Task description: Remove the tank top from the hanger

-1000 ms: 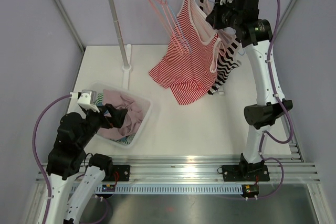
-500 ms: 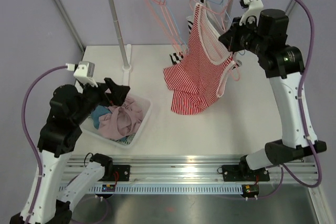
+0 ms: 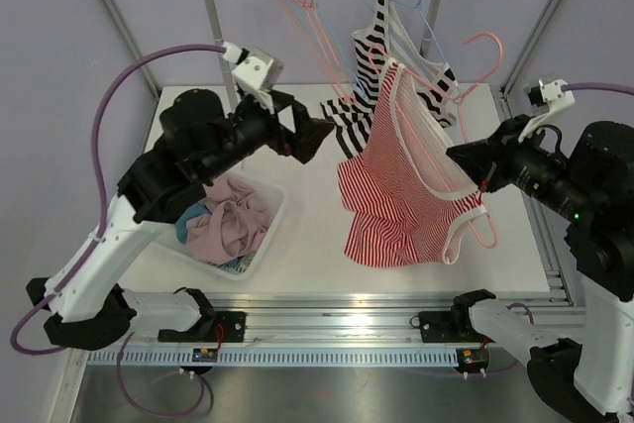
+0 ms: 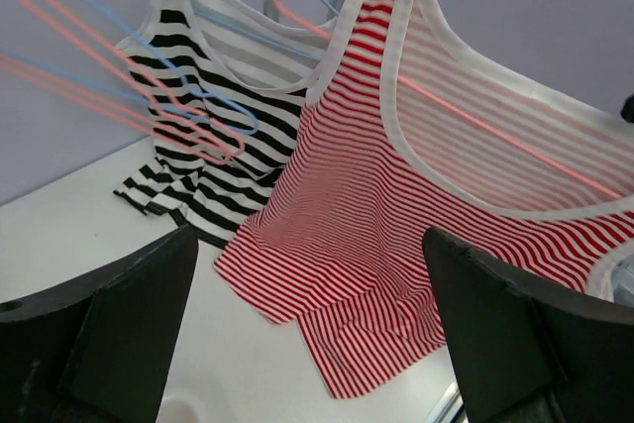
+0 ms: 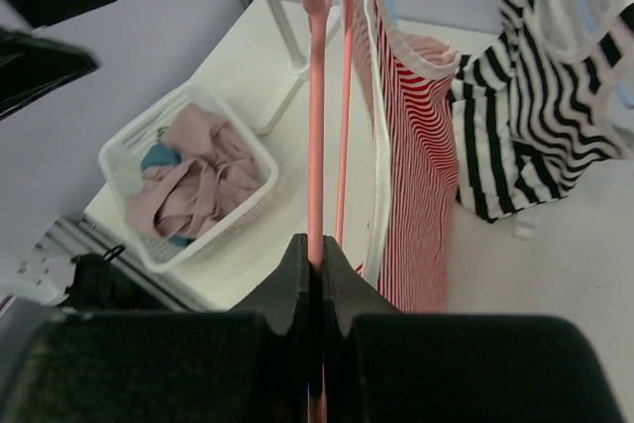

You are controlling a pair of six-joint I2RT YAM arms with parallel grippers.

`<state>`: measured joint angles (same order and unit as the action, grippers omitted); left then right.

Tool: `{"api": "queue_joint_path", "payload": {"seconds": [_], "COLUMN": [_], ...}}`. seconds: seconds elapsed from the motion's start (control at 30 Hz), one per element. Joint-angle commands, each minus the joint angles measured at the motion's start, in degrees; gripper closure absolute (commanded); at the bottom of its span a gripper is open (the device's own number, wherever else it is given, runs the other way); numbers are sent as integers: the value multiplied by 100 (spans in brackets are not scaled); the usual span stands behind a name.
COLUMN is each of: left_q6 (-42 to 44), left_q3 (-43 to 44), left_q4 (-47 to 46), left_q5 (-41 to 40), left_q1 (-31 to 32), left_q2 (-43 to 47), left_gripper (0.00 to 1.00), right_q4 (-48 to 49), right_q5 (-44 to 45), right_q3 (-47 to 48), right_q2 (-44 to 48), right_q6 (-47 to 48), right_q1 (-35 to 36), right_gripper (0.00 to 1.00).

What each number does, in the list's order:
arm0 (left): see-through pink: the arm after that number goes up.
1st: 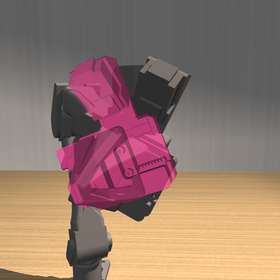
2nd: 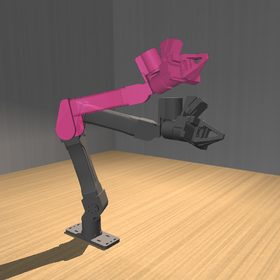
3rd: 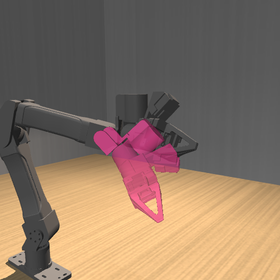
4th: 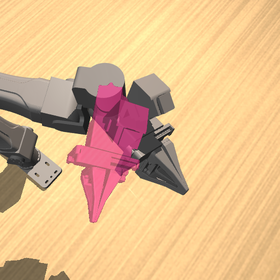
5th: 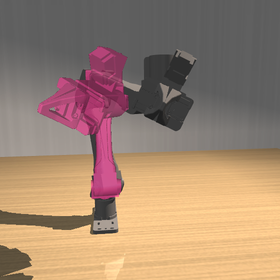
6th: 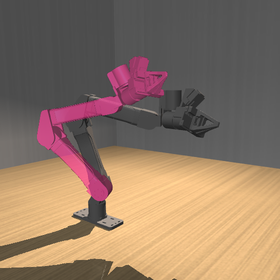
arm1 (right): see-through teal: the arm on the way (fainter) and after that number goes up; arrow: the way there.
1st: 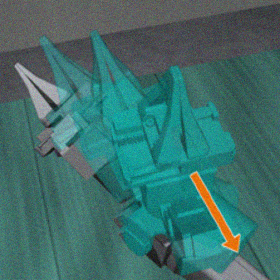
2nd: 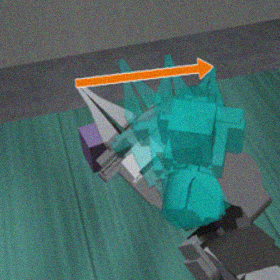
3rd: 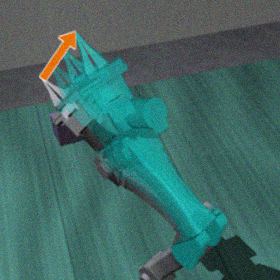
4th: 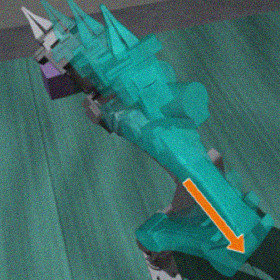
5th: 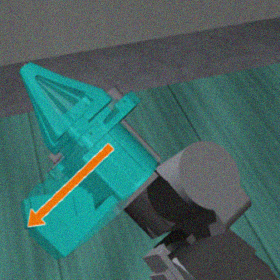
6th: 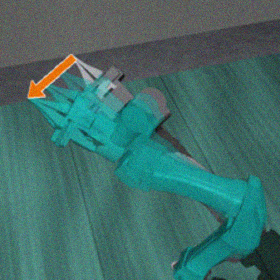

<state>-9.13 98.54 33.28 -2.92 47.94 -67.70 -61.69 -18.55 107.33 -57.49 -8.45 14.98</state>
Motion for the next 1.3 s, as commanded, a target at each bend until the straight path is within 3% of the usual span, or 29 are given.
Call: {"api": "queue_joint_path", "payload": {"seconds": [0.0,0.23,0.5,0.63,0.67,0.77,0.93,1.1,1.27], "left_q6": [639,851,877,860,877,877,772,-61,-1089], "left_q3": [376,411,227,244,236,201,-168,-388,-318], "left_q4": [-699,-1262,-1368,-1333,-1307,-1227,-1201,-754,54], "left_q5": [-166,-270,-429,-621,-666,-1008,-2298,-3818,-3928], "left_q1": [337,628,699,708,699,699,690,340,-170], "left_q2": [-409,-1122,-1386,-1491,-1492,-1465,-1150,-868,-727], "left_gripper": [1,1,20,61,77,99,100,100,100], "right_q4": [-299,-10,166,175,166,105,104,411,825], "right_q5": [-902,-1432,-1740,-1609,-1513,-1380,-1336,-1889,-2329], "right_q3": [-142,-449,-625,-704,-722,-809,-1161,-1829,-2285], "right_q2": [124,590,652,661,661,652,774,1126,1574], "right_q6": [-113,-298,-421,-333,-316,-193,342,1001,1398], "right_q1": [-13,-13,-13,-13,-4,-13,-13,-13,-22], "right_gripper": [100,100,100,100,100,100,100,100,100]}}
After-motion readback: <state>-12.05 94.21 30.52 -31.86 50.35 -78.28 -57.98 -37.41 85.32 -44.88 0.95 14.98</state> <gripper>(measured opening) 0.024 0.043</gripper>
